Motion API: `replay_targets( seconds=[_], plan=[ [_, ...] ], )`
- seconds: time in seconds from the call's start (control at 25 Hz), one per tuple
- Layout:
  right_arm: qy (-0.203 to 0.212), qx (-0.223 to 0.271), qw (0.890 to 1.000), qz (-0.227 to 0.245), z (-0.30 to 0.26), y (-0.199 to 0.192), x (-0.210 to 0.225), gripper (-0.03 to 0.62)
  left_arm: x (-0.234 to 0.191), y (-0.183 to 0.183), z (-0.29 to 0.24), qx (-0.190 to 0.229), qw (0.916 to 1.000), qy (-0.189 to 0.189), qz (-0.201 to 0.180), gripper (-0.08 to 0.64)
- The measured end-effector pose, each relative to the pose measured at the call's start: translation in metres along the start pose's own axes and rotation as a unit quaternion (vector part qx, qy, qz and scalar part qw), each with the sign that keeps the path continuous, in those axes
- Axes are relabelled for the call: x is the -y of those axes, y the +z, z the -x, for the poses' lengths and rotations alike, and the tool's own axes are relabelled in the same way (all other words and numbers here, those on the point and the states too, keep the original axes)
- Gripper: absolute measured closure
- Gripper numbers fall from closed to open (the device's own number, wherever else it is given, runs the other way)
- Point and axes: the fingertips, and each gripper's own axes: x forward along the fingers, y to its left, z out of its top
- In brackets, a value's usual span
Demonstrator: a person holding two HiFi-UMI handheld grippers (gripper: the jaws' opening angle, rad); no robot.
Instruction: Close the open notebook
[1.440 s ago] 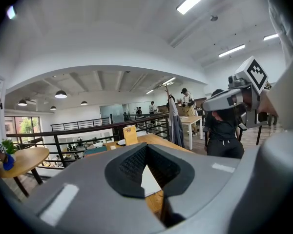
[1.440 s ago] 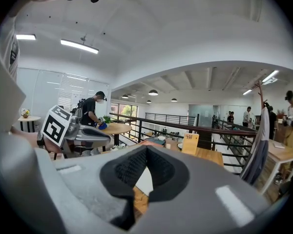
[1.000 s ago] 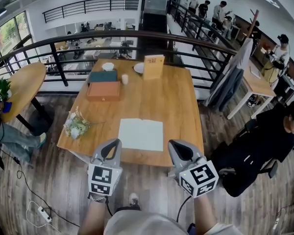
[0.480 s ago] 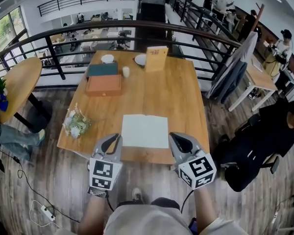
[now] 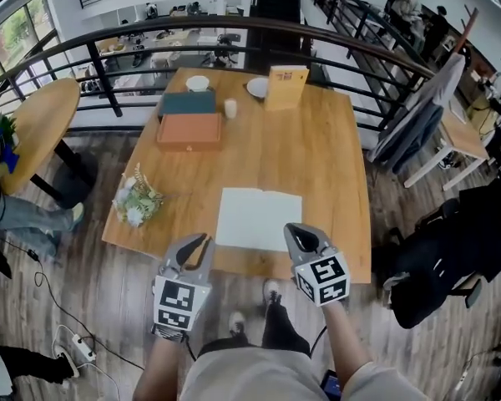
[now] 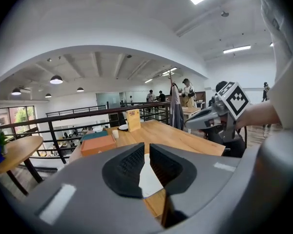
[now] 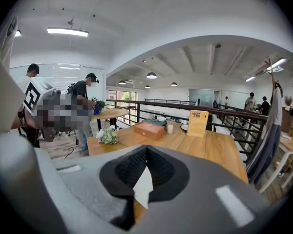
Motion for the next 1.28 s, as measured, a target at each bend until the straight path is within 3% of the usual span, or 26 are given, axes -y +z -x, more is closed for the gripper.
replay_targets(
  seconds=[0.64, 1.28],
  plan=[
    [0.064, -0.078, 0.995, -0.011, -0.093, -0.074, 0.008, 0.592, -0.001, -0.075, -0.07, -0.089, 0.994, 0.014, 0.061, 0.497],
    [0.115, -0.164, 0.979, -0.022, -0.143, -0.146, 0.013, 0.592, -0.003, -0.146, -0.106, -0.167, 0.9765, 0.026, 0.134, 0.468]
  ],
)
